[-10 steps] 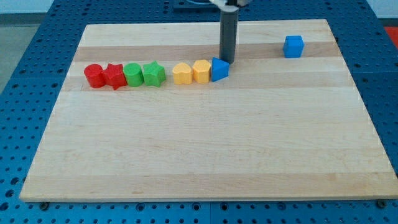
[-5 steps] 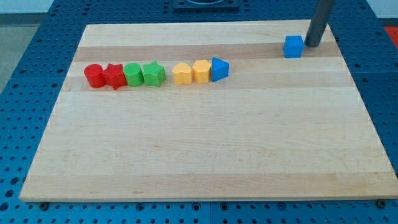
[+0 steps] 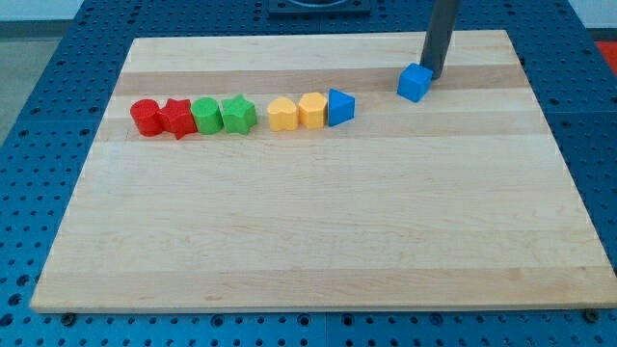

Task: Move the blue cube to the right of the blue triangle

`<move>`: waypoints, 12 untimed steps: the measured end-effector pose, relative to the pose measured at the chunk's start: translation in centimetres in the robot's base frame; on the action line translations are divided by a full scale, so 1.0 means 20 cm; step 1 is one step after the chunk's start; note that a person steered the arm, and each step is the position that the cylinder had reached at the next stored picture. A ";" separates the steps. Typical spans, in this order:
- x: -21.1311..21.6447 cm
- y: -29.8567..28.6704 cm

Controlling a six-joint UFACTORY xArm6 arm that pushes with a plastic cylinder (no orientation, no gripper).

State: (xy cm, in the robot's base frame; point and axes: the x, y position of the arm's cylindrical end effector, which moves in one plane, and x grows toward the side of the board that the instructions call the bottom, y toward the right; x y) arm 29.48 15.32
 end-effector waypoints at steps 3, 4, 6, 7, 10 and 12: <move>0.16 -0.11; 0.21 -0.14; 0.24 -0.15; 0.28 -0.15; 0.07 -0.09; 0.15 -0.19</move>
State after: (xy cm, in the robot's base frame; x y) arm 32.45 11.62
